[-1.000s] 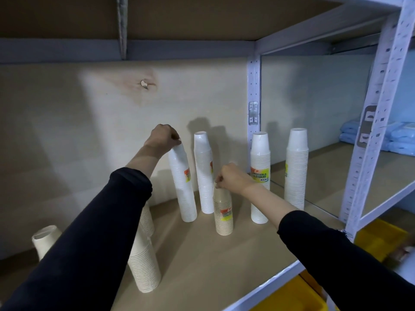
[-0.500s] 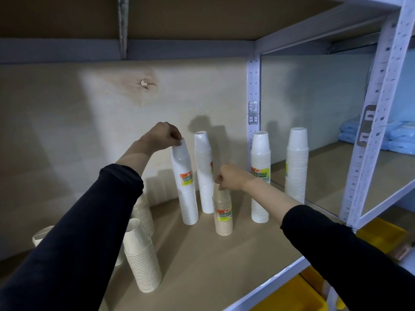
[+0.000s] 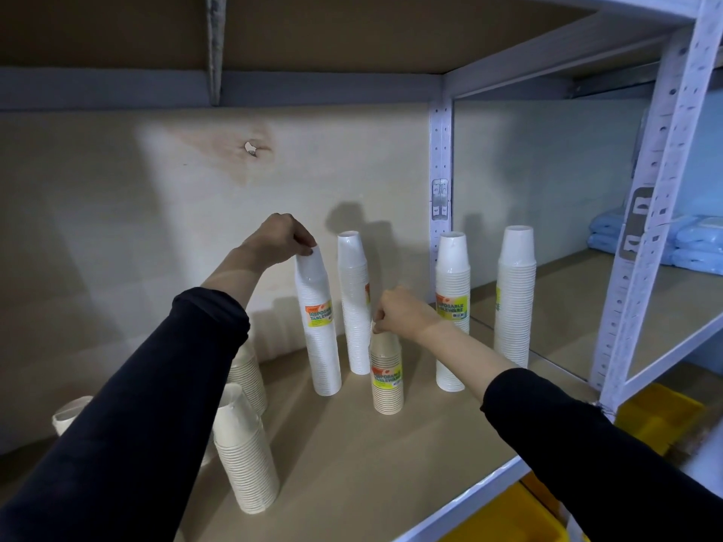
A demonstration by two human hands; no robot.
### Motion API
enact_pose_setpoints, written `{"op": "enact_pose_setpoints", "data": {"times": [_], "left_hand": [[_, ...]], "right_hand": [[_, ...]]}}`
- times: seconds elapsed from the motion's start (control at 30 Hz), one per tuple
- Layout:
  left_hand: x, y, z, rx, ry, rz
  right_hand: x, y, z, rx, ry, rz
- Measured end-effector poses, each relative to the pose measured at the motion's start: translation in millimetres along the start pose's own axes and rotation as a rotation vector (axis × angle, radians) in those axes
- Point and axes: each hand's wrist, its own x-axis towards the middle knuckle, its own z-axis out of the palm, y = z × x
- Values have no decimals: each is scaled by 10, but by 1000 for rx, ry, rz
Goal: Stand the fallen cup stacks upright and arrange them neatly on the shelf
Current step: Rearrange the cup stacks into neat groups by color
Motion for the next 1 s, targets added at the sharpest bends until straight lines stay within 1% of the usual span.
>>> {"op": "enact_pose_setpoints", "data": {"times": [0.13, 0.33, 0.4, 0.5, 0.6, 0.7, 0.77, 0.87, 1.0], "left_hand": [[-8, -29, -8, -17, -12, 13], [-4, -3, 13, 24, -47, 57], [15, 22, 21, 50, -47, 60], [61, 86, 41, 73, -28, 55], [111, 195, 80, 83, 20, 63], [151, 313, 124, 103, 50, 95], [180, 376, 155, 104, 57, 112], [222, 457, 214, 104, 64, 100], [287, 539, 285, 99, 82, 56]], "right_hand": [[16, -23, 44, -38, 20, 15], [-3, -16, -17, 33, 1, 49], [-30, 14, -108, 23, 24, 65], [-62, 83, -325, -14, 110, 51], [-116, 151, -646, -7, 245, 26], [-195, 257, -985, -14, 342, 55], [-256, 353, -1170, -33, 376, 73], [-328, 526, -1353, -102, 362, 96], [-369, 753, -1493, -195, 334, 172]]}}
